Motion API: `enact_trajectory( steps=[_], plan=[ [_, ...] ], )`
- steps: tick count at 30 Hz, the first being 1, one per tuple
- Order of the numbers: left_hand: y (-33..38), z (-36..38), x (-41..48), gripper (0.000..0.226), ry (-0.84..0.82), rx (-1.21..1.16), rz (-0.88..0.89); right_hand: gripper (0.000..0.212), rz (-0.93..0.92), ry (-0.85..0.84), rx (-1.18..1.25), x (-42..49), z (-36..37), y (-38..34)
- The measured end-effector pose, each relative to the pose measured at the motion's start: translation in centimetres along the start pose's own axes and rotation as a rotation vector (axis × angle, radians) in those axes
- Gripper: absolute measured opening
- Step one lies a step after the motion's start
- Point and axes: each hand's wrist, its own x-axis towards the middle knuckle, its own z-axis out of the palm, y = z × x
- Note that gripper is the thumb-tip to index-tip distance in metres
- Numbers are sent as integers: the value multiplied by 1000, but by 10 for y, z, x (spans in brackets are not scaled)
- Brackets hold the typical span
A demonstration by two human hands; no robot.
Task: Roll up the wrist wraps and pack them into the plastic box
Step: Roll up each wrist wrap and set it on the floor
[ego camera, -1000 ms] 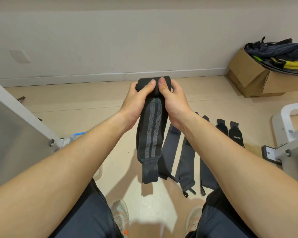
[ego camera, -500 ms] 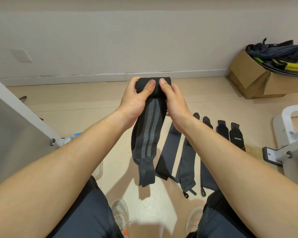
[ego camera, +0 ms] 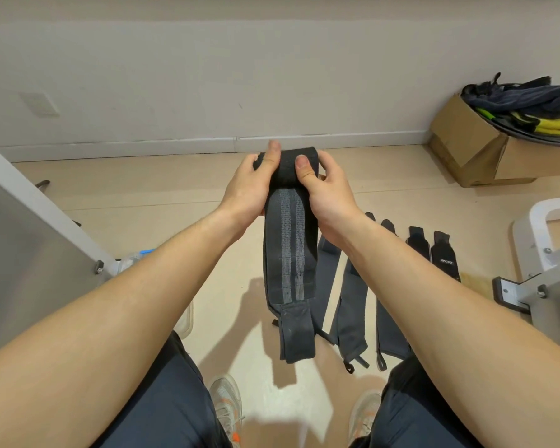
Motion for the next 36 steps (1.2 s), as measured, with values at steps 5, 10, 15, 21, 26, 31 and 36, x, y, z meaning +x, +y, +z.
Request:
enact_trajectory(
  steps=[5, 10, 15, 21, 26, 31, 36],
  plan=[
    [-6, 2, 2, 21, -14, -133, 90, 32, -2, -36, 37, 1, -5, -3],
    [-7, 1, 1, 19, -58, -64, 175, 74, 142, 32, -176, 7, -9, -2],
    [-9, 5, -2, 28, -123, 12, 244, 80, 135, 79, -404, 7, -14, -5],
    [-5, 2, -2, 31, -167, -90, 143, 41, 75, 28, -108, 4, -15, -6],
    [-1, 1, -2, 48, -110, -62, -55, 28, 41, 21, -54, 2, -8, -1],
    [-6, 5, -3, 54, -103, -96, -50, 23, 29, 1, -37, -3, -4, -1],
    [-9, 11, -3, 49, 13, -207, 0, 44, 138, 32, -10, -6, 1, -3]
  ],
)
